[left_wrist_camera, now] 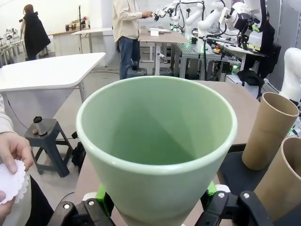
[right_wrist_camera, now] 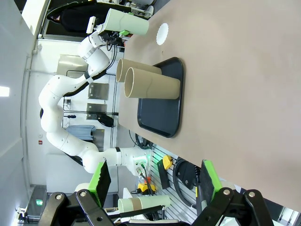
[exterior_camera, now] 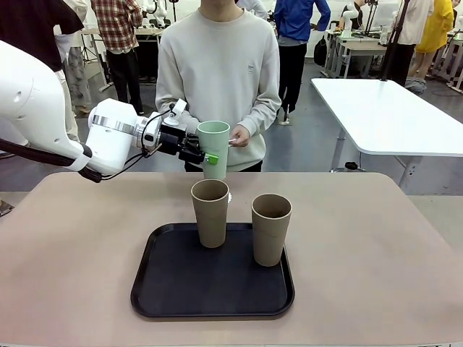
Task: Place coasters on the table and set cups on them.
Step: Pick up one Reusable plastic cup and place it on a coaster set by the human.
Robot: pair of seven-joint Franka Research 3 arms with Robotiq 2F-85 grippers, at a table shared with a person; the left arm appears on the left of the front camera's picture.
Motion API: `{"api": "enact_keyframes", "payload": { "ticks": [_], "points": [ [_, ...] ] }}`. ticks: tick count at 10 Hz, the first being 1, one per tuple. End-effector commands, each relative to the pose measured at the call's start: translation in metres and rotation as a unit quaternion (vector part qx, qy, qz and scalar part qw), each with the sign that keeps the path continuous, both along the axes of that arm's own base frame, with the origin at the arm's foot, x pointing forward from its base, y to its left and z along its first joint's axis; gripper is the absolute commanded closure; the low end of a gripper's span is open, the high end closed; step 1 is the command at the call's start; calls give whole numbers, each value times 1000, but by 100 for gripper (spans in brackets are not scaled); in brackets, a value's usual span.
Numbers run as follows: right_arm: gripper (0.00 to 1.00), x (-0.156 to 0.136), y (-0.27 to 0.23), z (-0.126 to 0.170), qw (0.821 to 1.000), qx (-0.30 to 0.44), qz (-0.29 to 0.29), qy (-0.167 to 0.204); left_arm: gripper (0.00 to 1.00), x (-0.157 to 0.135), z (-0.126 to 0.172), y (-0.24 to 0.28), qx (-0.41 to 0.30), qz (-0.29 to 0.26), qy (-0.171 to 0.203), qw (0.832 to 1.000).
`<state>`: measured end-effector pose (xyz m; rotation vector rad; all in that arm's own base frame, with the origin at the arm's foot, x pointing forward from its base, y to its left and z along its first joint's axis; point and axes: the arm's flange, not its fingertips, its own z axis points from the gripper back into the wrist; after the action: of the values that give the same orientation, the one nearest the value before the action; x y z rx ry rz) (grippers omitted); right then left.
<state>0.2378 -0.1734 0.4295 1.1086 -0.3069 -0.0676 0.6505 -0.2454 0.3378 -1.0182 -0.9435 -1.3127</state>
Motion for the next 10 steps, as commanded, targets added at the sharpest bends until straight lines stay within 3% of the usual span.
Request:
{"api": "enact_keyframes", "payload": {
  "ticks": [1, 10],
  "points": [
    [0, 2, -1, -1, 1000, 4, -5, -5, 14, 0, 0, 1, 0, 0, -1, 1000],
    [0, 2, -1, -1, 1000, 4, -5, -5, 14, 0, 0, 1, 0, 0, -1, 1000]
  ]
}}
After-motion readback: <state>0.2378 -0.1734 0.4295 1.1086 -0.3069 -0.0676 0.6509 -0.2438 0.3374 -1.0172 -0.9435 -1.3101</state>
